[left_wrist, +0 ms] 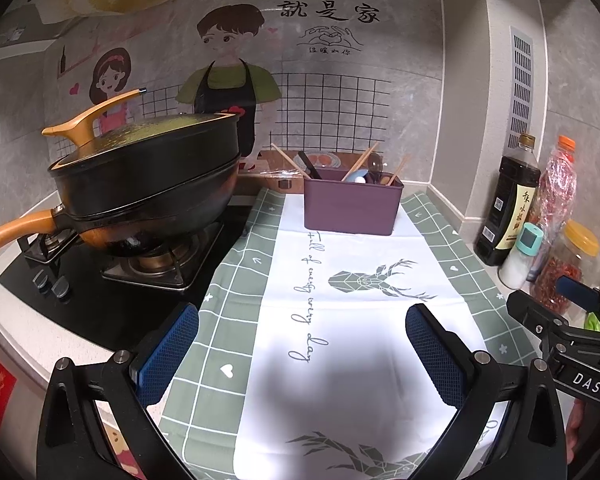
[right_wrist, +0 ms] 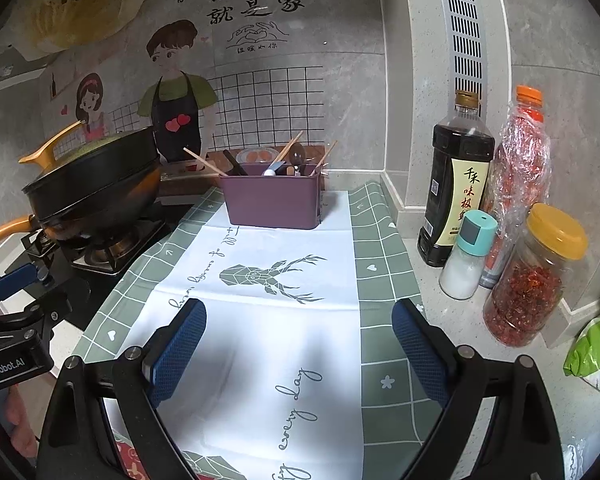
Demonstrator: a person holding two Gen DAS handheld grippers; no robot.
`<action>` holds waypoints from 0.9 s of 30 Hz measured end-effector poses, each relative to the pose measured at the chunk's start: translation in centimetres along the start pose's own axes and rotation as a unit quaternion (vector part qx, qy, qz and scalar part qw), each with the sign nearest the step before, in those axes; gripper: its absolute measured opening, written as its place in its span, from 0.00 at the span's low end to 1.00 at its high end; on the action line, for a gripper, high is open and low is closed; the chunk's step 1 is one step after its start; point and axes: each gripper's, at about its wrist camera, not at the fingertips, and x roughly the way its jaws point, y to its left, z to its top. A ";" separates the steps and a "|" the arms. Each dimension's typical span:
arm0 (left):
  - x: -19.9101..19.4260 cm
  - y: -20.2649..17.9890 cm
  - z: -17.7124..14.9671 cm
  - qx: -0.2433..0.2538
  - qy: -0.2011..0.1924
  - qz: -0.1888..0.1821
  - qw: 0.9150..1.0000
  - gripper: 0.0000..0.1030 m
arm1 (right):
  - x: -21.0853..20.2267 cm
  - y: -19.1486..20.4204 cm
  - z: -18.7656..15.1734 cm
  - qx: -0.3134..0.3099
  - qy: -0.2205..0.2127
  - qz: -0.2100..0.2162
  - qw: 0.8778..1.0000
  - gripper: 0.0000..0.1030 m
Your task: Organize utensils
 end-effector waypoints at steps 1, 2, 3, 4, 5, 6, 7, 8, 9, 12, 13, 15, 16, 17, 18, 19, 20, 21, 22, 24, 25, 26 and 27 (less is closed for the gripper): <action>0.0 -0.1 0.0 0.000 0.000 0.001 1.000 1.00 | 0.0 0.0 0.0 -0.001 0.000 0.000 1.000 0.90; 0.0 0.0 0.0 0.000 0.000 0.000 1.000 1.00 | 0.0 0.1 0.0 -0.002 0.000 0.000 1.000 0.90; 0.0 0.0 0.0 0.000 0.000 0.000 1.000 1.00 | 0.0 0.1 -0.1 -0.003 0.000 0.001 1.000 0.90; 0.0 0.0 0.0 0.000 0.000 0.000 1.000 1.00 | 0.0 0.2 -0.1 -0.004 0.000 0.001 1.000 0.90; 0.0 0.0 0.0 0.000 -0.001 0.001 1.000 1.00 | -0.1 0.2 0.0 -0.004 0.000 0.002 1.000 0.90; 0.0 0.0 0.1 0.000 -0.001 0.002 1.000 1.00 | -0.1 0.2 0.0 -0.005 0.000 0.003 1.000 0.90; 0.0 0.1 0.1 -0.001 -0.002 0.003 1.000 1.00 | -0.1 0.3 0.0 -0.006 0.000 0.004 1.000 0.90; -0.1 0.1 0.1 -0.002 -0.003 0.004 1.000 1.00 | -0.1 0.3 0.0 -0.006 -0.001 0.004 1.000 0.90; -0.1 0.2 0.1 -0.004 -0.004 0.005 1.000 1.00 | -0.1 0.4 0.0 -0.007 -0.001 0.005 1.000 0.90; -0.3 0.4 0.0 -0.006 -0.004 0.009 1.000 1.00 | -0.2 0.5 0.0 -0.008 -0.003 0.006 1.000 0.90; -0.4 0.4 0.0 -0.007 -0.004 0.009 1.000 1.00 | -0.2 0.5 0.0 -0.009 -0.003 0.007 1.000 0.90; -0.4 0.4 0.0 -0.006 -0.005 0.010 1.000 1.00 | -0.3 0.5 0.1 -0.009 -0.003 0.006 1.000 0.90; -0.4 0.4 0.0 -0.005 -0.005 0.010 1.000 1.00 | -0.3 0.6 0.1 -0.009 -0.004 0.006 1.000 0.90; -0.4 0.4 -0.1 -0.006 -0.006 0.010 1.000 1.00 | -0.3 0.6 0.1 -0.008 -0.004 0.007 1.000 0.90; -0.5 0.5 -0.1 -0.006 -0.007 0.010 1.000 1.00 | -0.3 0.6 0.1 -0.009 -0.003 0.007 1.000 0.90; -0.6 0.5 -0.1 -0.006 -0.008 0.011 1.000 1.00 | -0.3 0.6 0.1 -0.009 -0.004 0.006 1.000 0.90; -0.6 0.5 -0.1 -0.006 -0.009 0.013 1.000 1.00 | -0.4 0.6 0.1 -0.009 -0.005 0.005 1.000 0.90; -0.7 0.5 -0.1 -0.006 -0.010 0.014 1.000 1.00 | -0.4 0.6 0.1 -0.009 -0.005 0.005 1.000 0.90; -0.7 0.5 -0.2 -0.006 -0.011 0.016 1.000 1.00 | -0.4 0.7 0.1 -0.010 -0.006 0.005 1.000 0.90; -0.8 0.5 -0.2 -0.006 -0.013 0.021 1.000 1.00 | -0.4 0.7 0.1 -0.011 -0.006 0.006 1.000 0.90; -0.9 0.5 -0.2 -0.006 -0.014 0.023 1.000 1.00 | -0.4 0.7 0.1 -0.011 -0.006 0.005 1.000 0.90; -0.9 0.5 -0.3 -0.006 -0.016 0.025 1.000 1.00 | -0.4 0.8 0.0 -0.011 -0.006 0.005 1.000 0.90; -1.0 0.4 -0.3 -0.004 -0.018 0.025 1.000 1.00 | -0.5 0.8 0.1 -0.010 -0.006 0.005 1.000 0.90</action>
